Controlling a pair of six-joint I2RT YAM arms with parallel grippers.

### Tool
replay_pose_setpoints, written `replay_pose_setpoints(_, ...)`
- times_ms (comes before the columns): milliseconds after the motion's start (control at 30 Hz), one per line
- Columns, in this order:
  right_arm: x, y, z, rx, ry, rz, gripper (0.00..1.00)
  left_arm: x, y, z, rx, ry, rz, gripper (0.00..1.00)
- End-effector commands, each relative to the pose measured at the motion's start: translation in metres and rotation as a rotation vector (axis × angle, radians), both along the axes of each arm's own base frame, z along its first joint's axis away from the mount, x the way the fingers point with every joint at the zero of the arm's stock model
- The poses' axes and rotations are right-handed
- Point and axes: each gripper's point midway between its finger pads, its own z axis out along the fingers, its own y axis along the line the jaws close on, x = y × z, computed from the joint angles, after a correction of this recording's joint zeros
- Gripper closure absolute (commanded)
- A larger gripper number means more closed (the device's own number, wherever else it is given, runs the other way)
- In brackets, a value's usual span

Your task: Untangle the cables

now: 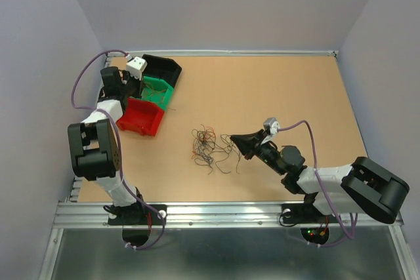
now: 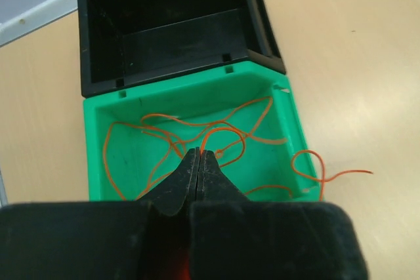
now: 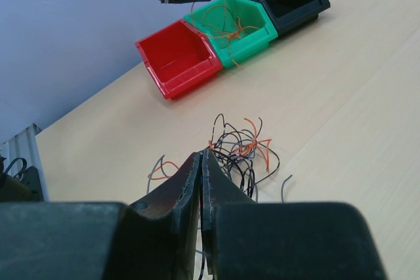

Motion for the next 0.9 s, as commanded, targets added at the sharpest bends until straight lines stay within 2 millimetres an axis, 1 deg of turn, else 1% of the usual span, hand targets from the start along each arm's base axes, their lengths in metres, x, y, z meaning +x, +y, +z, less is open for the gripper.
replay_pose_setpoints(0,0.001,0.007,0.016,0.034,-0.036,0.013,0.91,0.027,0.013,0.019,0.034,-0.039,-0.027,1.00)
replay_pose_setpoints(133,0.001,0.009,0.015,0.031,-0.034,0.017,0.91,0.036,0.026,0.014,0.051,-0.027,0.034,1.00)
replay_pose_setpoints(233,0.002,0.009,0.015,0.031,-0.031,0.018,0.91,0.043,0.042,0.017,0.046,-0.033,0.146,1.00)
replay_pose_setpoints(267,0.001,0.010,0.016,0.033,-0.032,0.019,0.91,0.048,0.055,0.017,0.059,-0.033,0.218,1.00)
replay_pose_setpoints(367,0.002,0.009,0.015,0.031,-0.031,0.018,0.91,0.054,0.072,0.016,0.057,-0.021,0.329,1.00)
replay_pose_setpoints(500,0.001,0.010,0.015,0.031,-0.032,0.021,0.91,0.056,0.085,0.016,0.067,-0.029,0.412,1.00)
replay_pose_setpoints(600,0.001,0.010,0.015,0.031,-0.032,0.021,0.91,0.055,0.089,0.014,0.072,-0.026,0.436,1.00)
replay_pose_setpoints(733,0.002,0.011,0.014,0.028,-0.031,0.021,0.91,0.050,0.074,0.013,0.076,-0.028,0.361,1.00)
replay_pose_setpoints(767,0.002,0.011,0.014,0.029,-0.029,0.019,0.91,0.048,0.074,0.010,0.090,-0.023,0.361,1.00)
replay_pose_setpoints(800,0.002,0.010,0.014,0.028,-0.031,0.018,0.91,0.048,0.066,0.011,0.110,-0.024,0.350,1.00)
replay_pose_setpoints(867,0.003,0.009,0.014,0.029,-0.030,0.013,0.91,0.046,0.061,0.002,0.143,0.007,0.351,1.00)
